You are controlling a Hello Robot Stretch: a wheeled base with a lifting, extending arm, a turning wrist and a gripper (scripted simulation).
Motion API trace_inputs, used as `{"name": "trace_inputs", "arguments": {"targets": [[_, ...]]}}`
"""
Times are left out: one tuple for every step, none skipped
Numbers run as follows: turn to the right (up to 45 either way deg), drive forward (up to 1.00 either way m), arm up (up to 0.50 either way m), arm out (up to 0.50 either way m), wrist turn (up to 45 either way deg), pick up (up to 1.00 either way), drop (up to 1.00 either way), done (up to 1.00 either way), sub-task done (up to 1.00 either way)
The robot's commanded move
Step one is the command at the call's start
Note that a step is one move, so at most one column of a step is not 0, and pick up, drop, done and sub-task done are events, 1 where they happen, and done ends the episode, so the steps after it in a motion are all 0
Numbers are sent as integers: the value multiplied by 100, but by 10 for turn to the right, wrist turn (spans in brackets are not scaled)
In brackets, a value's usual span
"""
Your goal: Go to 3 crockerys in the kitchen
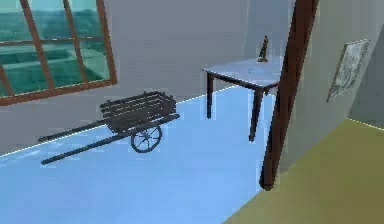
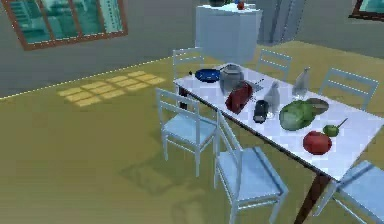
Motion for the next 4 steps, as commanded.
{"name": "trace_inputs", "arguments": {"targets": [[450,0,0,0,0,0,0,0,0],[180,0,0,0,0,0,0,0,0],[0,75,0,0,0,0,0,0,0],[450,0,0,0,0,0,0,0,0]]}}
